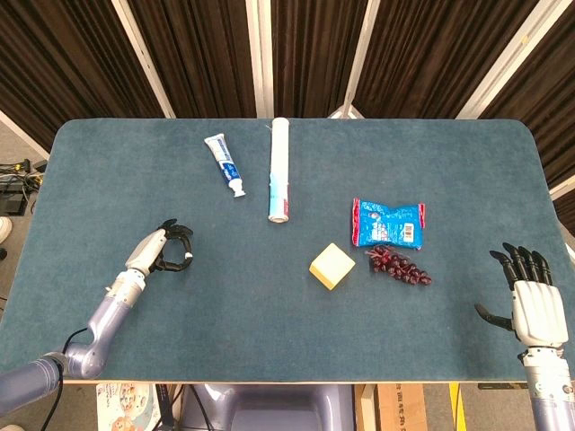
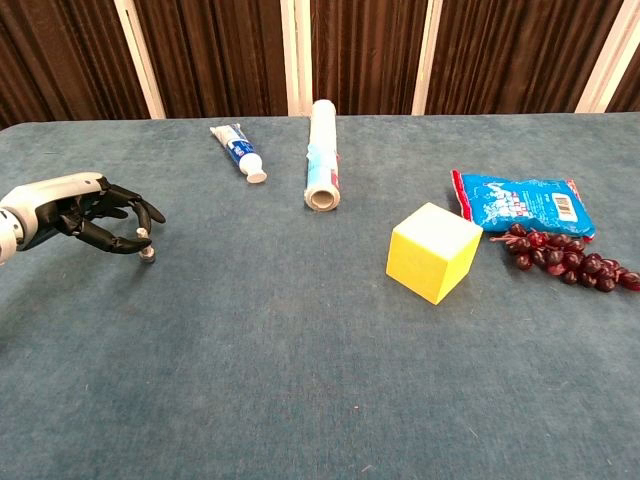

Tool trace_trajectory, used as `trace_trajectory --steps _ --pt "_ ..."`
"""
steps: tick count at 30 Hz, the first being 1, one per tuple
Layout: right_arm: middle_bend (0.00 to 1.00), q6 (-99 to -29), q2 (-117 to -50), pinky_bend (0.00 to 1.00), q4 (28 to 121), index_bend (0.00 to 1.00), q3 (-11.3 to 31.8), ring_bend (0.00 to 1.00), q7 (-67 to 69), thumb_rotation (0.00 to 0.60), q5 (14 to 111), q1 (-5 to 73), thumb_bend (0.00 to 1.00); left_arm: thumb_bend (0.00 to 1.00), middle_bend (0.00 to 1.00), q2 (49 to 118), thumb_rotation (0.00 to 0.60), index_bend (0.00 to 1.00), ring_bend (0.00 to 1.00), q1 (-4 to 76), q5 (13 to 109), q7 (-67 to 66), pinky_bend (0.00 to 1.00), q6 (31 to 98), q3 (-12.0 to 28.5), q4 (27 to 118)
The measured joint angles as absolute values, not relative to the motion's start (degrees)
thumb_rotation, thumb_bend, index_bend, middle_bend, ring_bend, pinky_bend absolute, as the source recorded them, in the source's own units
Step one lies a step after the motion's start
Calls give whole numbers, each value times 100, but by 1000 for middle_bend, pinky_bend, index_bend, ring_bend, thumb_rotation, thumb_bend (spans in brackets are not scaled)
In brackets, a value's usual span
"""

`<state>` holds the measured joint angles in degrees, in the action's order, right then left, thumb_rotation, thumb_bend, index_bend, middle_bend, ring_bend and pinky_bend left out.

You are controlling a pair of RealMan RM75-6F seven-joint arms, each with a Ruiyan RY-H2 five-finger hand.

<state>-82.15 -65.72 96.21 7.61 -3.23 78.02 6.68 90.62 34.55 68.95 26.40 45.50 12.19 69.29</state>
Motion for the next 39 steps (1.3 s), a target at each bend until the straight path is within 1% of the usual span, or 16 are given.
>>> trace_trajectory --steps 7,14,25,28,35,39 --pt "115 -8199 -6580 0 9612 200 760 61 -331 600 7796 676 153 498 218 9042 600 587 0 3464 6914 2624 0 4520 1191 6882" --pt "115 -8206 -6586 0 9617 200 763 61 -350 600 7788 674 154 493 210 9014 600 553 0 3470 6947 2668 0 4492 1173 6881" --pt "115 -8191 -6592 0 9628 202 768 61 -366 600 7760 677 153 492 195 8938 600 528 0 3464 6967 2736 0 4398 1127 6852" --pt "115 -8189 -6581 0 9644 203 761 61 -357 600 7769 674 153 491 184 8924 600 484 0 3463 6982 2764 0 4393 1120 6844" --pt "115 -8182 -6589 0 9664 218 744 61 -409 600 7785 678 153 486 141 8884 600 309 0 3456 6979 2774 0 4393 1120 6871" --pt "115 -8191 -6590 0 9675 221 742 61 -415 600 7794 677 154 483 122 8857 600 274 0 3461 6974 2733 0 4387 1115 6879"
